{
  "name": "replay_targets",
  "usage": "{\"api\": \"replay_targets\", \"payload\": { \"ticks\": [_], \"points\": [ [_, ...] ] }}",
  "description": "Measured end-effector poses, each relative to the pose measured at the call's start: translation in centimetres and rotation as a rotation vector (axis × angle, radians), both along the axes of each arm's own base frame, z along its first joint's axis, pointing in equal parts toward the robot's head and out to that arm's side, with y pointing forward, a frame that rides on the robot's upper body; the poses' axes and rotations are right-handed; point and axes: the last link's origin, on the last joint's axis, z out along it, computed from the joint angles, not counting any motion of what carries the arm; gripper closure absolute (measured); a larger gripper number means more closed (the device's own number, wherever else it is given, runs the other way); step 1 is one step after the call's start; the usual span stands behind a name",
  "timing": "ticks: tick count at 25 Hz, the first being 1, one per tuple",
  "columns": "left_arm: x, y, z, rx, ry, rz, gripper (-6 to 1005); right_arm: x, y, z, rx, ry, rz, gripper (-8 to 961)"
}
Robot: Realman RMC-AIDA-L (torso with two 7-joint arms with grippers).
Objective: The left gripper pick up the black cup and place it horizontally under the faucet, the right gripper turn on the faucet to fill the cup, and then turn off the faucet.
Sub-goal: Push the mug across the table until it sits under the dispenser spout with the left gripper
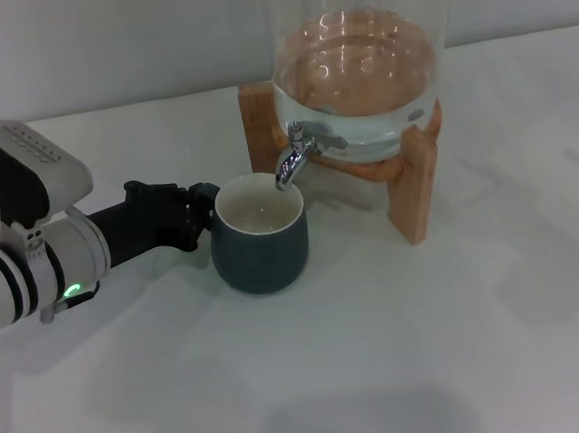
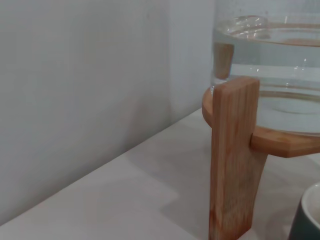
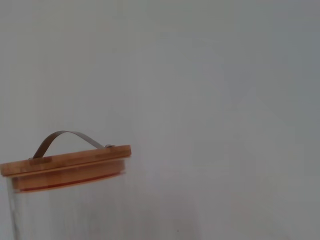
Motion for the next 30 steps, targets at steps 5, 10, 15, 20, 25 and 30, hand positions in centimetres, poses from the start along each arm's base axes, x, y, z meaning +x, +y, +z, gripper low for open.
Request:
{"api": "replay_targets", "payload": {
  "ticks": [5, 10, 15, 20, 25, 30],
  "points": [
    [0.3, 0.2, 0.1, 0.012, -0.012, -0.006, 877, 0.1, -0.1, -0.1, 0.001, 0.008, -0.005, 323],
    [0.7, 0.1, -0.3, 0.009, -0.013, -0.024, 876, 0.1, 0.0, -0.1, 0.001, 0.008, -0.003, 323],
    [1.2, 0.2, -0.5, 0.02, -0.003, -0.043, 875, 0.0, 0.1, -0.1, -0.001, 0.007, 0.0, 323],
    [1.5, 0.4, -0.6, 0.023, 0.002, -0.053, 875, 0.0, 0.1, -0.1, -0.001, 0.006, 0.0, 323],
    [1.7, 0.3, -0.8, 0.013, 0.011, -0.066, 874, 0.0, 0.1, -0.1, -0.001, 0.006, 0.001, 324],
    [1.6, 0.0, -1.2, -0.007, 0.029, -0.08, 873, 0.0, 0.1, -0.1, 0.002, 0.007, 0.001, 324]
  ]
}}
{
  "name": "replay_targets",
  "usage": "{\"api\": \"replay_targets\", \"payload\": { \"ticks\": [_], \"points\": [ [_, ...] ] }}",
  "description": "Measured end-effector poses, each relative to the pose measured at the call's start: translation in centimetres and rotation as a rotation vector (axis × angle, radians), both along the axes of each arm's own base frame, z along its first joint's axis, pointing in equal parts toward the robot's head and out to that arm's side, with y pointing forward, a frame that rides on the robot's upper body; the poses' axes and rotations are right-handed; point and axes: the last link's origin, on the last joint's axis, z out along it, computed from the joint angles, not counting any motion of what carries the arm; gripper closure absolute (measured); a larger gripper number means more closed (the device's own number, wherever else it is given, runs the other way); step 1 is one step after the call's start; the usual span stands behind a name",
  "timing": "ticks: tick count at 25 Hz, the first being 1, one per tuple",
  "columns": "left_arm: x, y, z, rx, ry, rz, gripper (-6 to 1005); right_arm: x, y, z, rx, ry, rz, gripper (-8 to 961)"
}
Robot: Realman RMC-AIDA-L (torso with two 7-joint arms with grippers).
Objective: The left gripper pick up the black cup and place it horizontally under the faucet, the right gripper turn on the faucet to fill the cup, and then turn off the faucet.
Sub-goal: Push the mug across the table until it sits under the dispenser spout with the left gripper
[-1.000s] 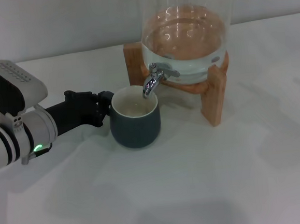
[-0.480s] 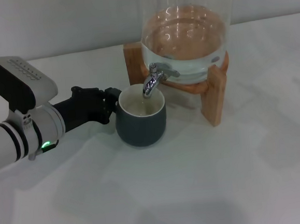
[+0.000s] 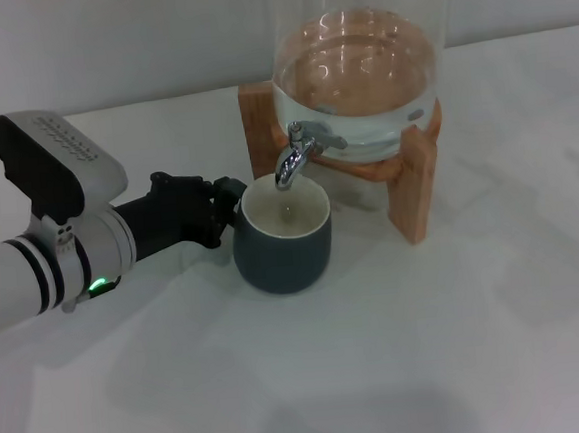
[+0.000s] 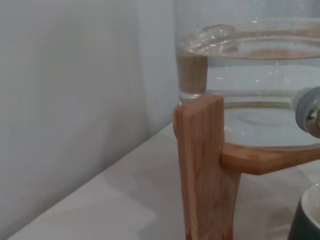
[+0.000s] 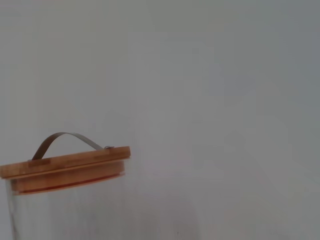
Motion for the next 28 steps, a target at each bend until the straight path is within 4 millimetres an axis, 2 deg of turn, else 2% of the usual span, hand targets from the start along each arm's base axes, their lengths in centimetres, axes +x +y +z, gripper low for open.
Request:
{"api": "replay_targets", "payload": {
  "ticks": [12, 20, 28],
  "points": [
    [-0.06, 0.06, 0.19, 0.011, -0.024, 0.019, 872, 0.1, -0.11, 0.07, 0.003, 0.0, -0.004, 324],
    [-0.06, 0.11, 0.27, 0.013, -0.03, 0.025, 751, 0.16, -0.18, 0.13, 0.006, 0.001, -0.006, 324],
    [-0.01, 0.06, 0.25, 0.009, -0.036, 0.027, 750, 0.21, -0.26, 0.13, 0.006, 0.001, -0.009, 323]
  ]
}}
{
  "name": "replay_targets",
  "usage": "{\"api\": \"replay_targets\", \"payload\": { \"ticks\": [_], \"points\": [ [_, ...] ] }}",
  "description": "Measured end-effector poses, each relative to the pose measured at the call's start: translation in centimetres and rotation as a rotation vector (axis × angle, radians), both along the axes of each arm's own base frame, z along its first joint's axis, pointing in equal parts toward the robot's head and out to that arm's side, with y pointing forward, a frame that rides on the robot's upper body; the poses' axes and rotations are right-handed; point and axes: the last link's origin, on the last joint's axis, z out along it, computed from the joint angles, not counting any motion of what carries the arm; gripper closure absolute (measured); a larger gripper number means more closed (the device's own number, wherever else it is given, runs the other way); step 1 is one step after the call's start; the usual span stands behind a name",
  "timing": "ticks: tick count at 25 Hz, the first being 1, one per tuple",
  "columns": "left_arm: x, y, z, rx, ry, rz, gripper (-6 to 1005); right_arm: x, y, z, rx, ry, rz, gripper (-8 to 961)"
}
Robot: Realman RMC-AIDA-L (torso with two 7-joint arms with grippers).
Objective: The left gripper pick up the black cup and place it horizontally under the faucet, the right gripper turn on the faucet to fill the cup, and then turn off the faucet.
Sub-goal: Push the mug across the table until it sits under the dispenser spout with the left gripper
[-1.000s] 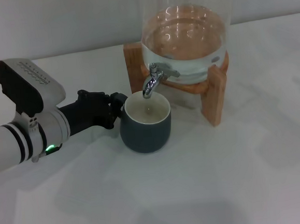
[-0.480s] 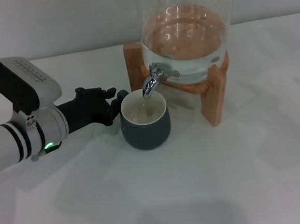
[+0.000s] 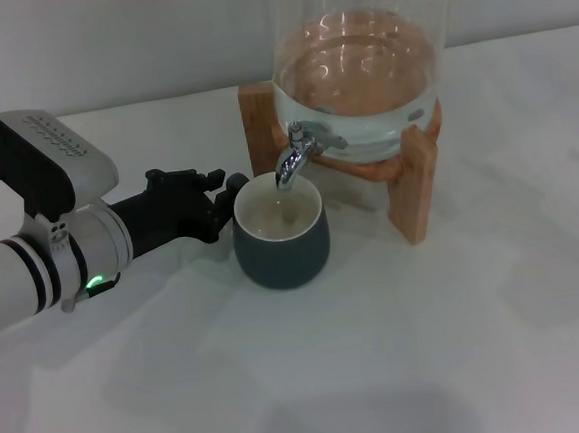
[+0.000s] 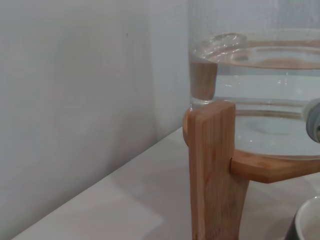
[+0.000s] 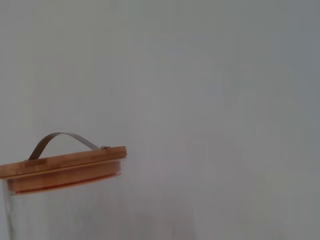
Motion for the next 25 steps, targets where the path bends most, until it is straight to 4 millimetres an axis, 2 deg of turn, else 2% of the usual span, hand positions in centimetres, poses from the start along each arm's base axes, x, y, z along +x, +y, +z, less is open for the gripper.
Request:
{"api": "replay_targets", "payload": {
  "ticks": [8, 14, 25],
  "points": [
    [-0.6, -0.4, -0.3, -0.011, 0.024, 0.007, 750, 0.0, 0.1, 0.0, 0.001, 0.0, 0.001, 323],
    [-1.1, -0.4, 0.2, 0.02, 0.024, 0.02, 640, -0.1, 0.1, 0.1, 0.008, 0.003, 0.002, 323],
    [-2.4, -1.5, 1.8, 0.084, -0.019, 0.038, 580, 0.0, 0.0, 0.3, 0.012, 0.001, -0.003, 323]
  ]
}}
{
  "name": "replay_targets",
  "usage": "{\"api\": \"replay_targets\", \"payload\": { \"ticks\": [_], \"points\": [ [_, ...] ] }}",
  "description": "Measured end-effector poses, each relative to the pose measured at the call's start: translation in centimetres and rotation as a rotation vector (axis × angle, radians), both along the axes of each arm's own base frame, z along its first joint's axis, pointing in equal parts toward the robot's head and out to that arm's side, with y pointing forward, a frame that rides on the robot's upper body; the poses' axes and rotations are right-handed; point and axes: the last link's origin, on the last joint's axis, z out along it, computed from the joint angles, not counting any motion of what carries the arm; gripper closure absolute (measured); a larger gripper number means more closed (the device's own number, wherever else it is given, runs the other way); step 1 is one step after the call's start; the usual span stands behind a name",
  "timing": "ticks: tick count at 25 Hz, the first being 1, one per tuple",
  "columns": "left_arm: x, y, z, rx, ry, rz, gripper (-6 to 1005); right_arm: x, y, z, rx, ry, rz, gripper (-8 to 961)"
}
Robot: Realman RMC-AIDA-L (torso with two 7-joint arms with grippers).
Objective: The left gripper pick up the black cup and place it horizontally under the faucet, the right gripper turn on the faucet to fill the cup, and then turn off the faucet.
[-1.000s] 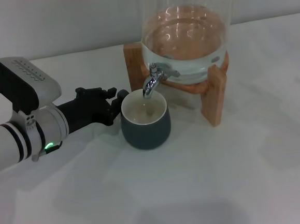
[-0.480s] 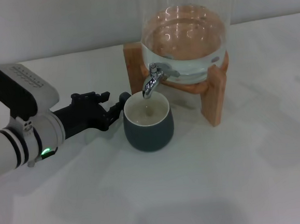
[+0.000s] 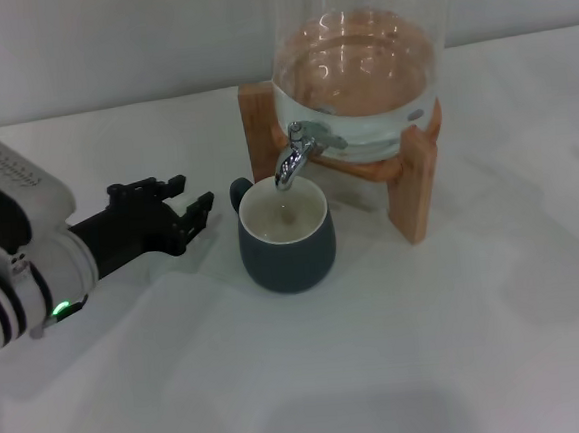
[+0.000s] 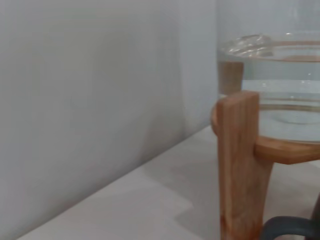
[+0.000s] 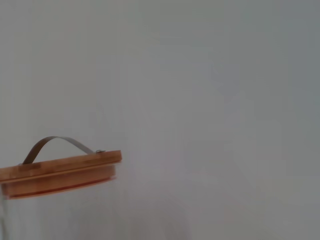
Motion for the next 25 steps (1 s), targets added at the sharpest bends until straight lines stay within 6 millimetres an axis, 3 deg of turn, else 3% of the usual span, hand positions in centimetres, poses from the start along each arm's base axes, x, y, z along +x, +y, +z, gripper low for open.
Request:
{"api": "replay_targets", "payload": {
  "ticks": [6, 12, 14, 18, 25],
  "points": [
    [-1.2, -0.8, 1.8, 0.068, -0.03, 0.024, 581, 0.2, -0.3, 0.3, 0.016, 0.007, -0.009, 324],
    [-2.6, -1.9, 5.5, 0.193, -0.158, 0.082, 580, 0.5, -0.7, 0.3, 0.01, 0.013, -0.023, 324],
    [-3.4, -2.8, 8.3, 0.282, -0.305, 0.111, 580, 0.7, -1.1, 0.4, 0.013, 0.01, -0.032, 324],
    [-4.7, -4.0, 11.6, 0.375, -0.47, 0.117, 581, 0.7, -1.6, 0.4, 0.005, 0.004, -0.025, 325],
    [-6.0, -5.2, 14.2, 0.443, -0.592, 0.109, 489, -0.9, -4.0, -0.5, -0.124, -0.017, 0.071, 326]
  ]
}}
